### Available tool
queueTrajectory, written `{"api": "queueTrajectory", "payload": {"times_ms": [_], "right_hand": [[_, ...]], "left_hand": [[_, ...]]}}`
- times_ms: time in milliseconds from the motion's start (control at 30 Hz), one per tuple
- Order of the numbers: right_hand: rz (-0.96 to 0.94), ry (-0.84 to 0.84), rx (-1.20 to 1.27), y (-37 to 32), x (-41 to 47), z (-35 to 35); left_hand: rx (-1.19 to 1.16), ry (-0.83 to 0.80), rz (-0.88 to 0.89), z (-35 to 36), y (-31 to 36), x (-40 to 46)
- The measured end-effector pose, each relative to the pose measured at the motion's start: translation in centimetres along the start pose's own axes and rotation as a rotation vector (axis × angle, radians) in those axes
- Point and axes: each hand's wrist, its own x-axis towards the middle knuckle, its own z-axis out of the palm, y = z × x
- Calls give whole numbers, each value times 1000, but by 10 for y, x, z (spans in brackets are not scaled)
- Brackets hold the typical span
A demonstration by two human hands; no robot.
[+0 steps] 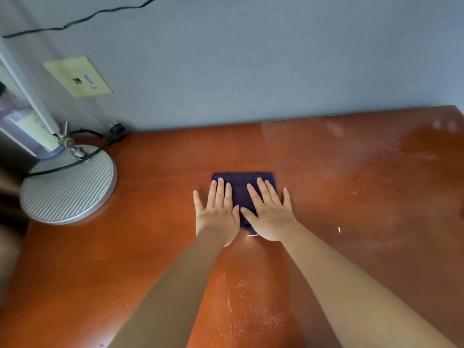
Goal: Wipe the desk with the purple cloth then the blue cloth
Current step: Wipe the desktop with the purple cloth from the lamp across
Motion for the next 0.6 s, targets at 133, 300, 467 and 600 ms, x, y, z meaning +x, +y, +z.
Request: {"api": "queueTrajectory", "payload": {"times_ms": [133, 300, 467, 600], "right_hand": [[2, 11, -8, 6, 27, -15], [-6, 10, -5, 12, 52, -30], [10, -23, -6, 9, 47, -29], [-4, -55, -6, 4, 18, -16]], "left_hand": [[-30, 6, -9, -12, 0, 28], [-28, 0, -15, -21, -1, 52], [-33, -28, -6, -21, -2, 47], [-27, -48, 5, -9, -2, 17]]}}
